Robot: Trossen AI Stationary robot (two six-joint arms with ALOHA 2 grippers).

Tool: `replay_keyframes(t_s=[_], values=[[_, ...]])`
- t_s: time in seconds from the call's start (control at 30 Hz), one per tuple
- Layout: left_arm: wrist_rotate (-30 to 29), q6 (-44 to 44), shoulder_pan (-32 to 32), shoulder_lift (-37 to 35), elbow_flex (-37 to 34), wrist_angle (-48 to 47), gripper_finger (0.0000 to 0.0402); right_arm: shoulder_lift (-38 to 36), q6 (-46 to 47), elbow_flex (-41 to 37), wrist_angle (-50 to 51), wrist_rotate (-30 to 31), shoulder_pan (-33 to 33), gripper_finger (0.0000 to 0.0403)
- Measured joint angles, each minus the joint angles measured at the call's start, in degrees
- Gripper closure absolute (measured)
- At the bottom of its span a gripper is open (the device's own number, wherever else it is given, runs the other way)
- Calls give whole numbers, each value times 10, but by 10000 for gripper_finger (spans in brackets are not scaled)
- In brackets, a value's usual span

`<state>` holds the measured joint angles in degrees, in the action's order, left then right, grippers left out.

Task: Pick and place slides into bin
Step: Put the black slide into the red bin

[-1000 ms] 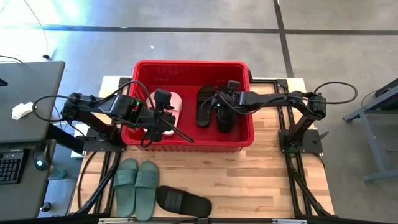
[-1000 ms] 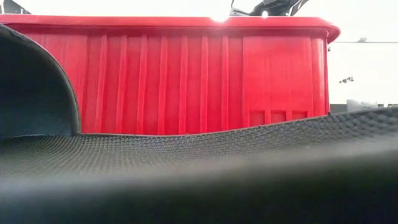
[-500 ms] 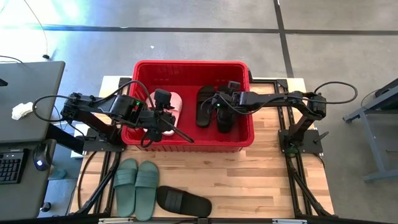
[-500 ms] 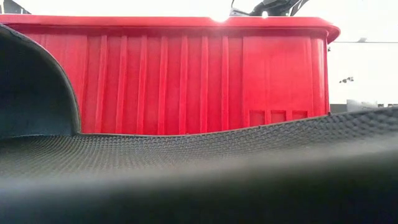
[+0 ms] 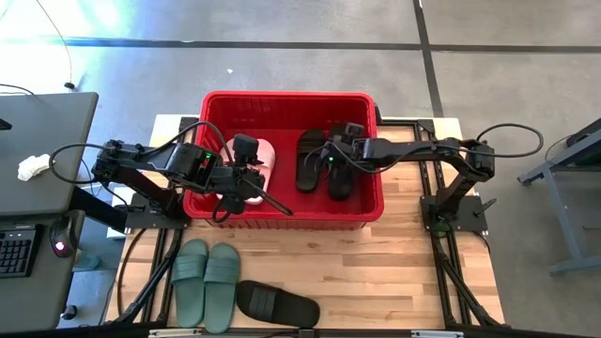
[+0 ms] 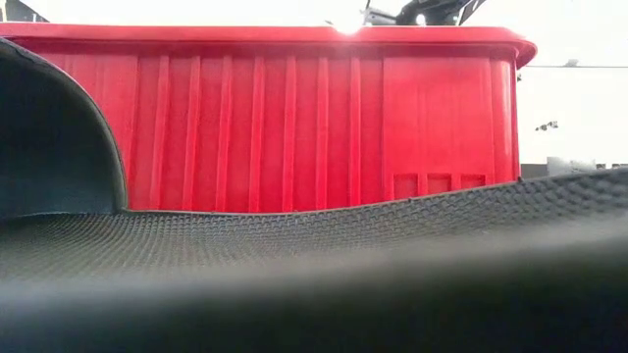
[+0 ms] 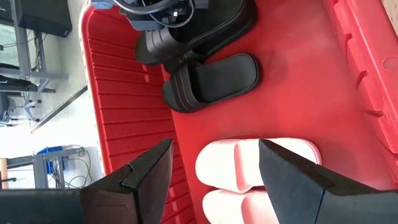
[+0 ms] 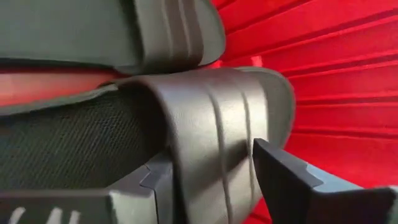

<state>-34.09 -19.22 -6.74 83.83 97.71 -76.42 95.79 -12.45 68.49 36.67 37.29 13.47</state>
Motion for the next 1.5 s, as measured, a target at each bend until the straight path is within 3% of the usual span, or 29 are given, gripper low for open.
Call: replay_keyframes(t_s=[0.27, 1.07, 1.37, 1.5], values=[[0, 0, 0, 0, 0, 0, 181, 0, 10, 0, 8, -33, -1, 224], [0, 0, 0, 0, 0, 0, 181, 0, 11, 0, 40, -17, -48, 224], [0, 0, 0, 0, 0, 1, 181, 0, 49, 0, 43, 1, -49, 224], [4, 0, 0, 0, 0, 0, 181, 0, 45, 0, 41, 39, -49, 224]])
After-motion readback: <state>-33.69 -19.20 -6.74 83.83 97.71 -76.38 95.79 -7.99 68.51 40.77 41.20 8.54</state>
